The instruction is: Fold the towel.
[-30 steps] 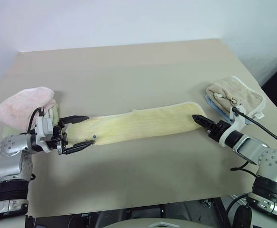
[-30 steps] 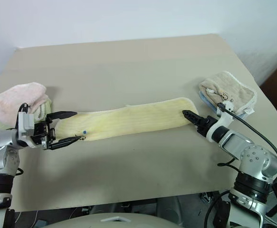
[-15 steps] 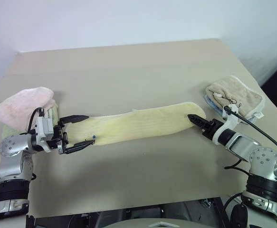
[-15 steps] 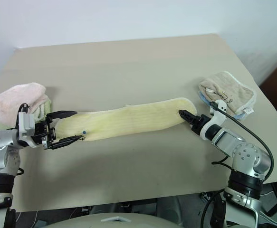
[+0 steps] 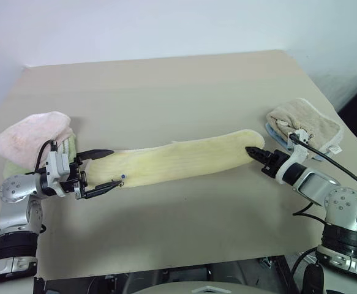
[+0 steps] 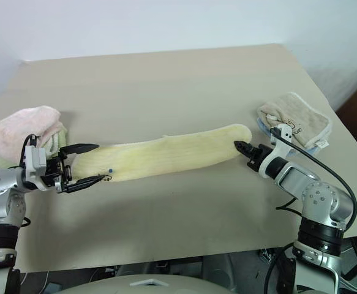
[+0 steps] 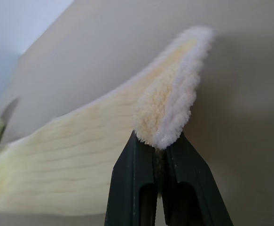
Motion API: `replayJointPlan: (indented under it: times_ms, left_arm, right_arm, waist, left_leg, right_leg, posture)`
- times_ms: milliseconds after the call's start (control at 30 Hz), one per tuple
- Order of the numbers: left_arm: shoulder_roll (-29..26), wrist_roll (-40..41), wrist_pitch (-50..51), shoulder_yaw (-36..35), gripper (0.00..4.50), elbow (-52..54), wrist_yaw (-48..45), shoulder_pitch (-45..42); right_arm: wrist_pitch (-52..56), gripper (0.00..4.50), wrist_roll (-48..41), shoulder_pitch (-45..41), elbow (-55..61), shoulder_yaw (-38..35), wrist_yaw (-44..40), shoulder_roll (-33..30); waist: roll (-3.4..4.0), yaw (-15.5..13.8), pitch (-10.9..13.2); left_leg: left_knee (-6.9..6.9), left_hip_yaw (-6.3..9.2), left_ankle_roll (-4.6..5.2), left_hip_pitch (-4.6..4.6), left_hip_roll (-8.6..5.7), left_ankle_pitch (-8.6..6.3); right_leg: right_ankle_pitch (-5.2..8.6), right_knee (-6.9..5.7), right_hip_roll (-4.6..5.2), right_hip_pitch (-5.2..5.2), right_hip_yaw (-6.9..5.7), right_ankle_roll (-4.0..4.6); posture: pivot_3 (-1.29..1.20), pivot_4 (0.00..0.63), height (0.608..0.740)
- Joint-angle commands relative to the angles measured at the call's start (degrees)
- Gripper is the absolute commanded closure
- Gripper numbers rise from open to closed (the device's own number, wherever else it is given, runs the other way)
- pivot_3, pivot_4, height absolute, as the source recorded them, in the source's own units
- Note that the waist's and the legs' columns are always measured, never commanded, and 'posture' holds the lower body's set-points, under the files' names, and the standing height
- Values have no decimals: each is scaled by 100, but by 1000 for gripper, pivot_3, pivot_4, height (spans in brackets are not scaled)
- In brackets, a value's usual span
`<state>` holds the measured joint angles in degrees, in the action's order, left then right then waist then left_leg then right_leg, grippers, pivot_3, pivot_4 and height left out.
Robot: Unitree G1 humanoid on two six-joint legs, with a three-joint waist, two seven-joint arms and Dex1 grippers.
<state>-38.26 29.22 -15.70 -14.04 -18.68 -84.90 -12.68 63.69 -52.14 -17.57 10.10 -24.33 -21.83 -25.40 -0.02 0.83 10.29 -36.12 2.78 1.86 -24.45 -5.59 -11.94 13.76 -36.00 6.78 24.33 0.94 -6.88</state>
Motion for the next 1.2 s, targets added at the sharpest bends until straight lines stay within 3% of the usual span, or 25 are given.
replayJointPlan:
  times_ms: [33,200,533,900,1133,1200]
  left_arm:
    - [-49,3,-124,-27,0,-36,-19,-123]
    - [-46,-15,-177,-29,0,-103,-10,-170]
    - [-25,-33,-235,-24,0,-117,34,-178]
    - [-22,-46,-271,-11,0,-122,89,-208]
    - [-16,-57,-287,15,0,-152,84,-241]
    - [-4,-69,-294,30,0,-172,81,-264]
  right_arm:
    - [124,4438,-415,-273,661,412,-513,-206]
    - [7,4438,-279,-450,892,1181,-913,-346]
    - [-614,4438,786,-898,118,2559,-896,189]
    - [-801,4438,1317,-958,-141,2987,-960,563]
    - [-786,4438,1482,-844,66,3210,-1084,478]
    - [-818,3930,1576,-838,114,3270,-1119,431]
  waist:
    - [-1,15,0]
    - [-3,-7,0]
    - [-5,-8,0]
    - [-5,-6,0]
    - [-5,-6,0]
    - [-4,-5,0]
  left_leg:
    - [0,0,0,0,1,0]
    - [2,3,1,0,4,-1]
    - [8,5,-7,-3,4,-8]
    - [11,5,-8,-3,3,-8]
    - [12,5,-8,-3,3,-8]
    - [12,5,-8,-2,3,-8]
  right_leg:
    - [0,-1,0,0,0,0]
    - [1,13,0,1,-7,1]
    - [-3,34,-1,7,-9,2]
    - [-9,34,-3,10,-10,-4]
    - [-10,33,-4,11,-10,-5]
    - [-10,33,-5,11,-11,-5]
  posture:
    - [0,150,728]
    - [0,150,728]
    - [0,150,728]
    - [0,150,728]
    - [0,150,728]
    - [0,150,728]
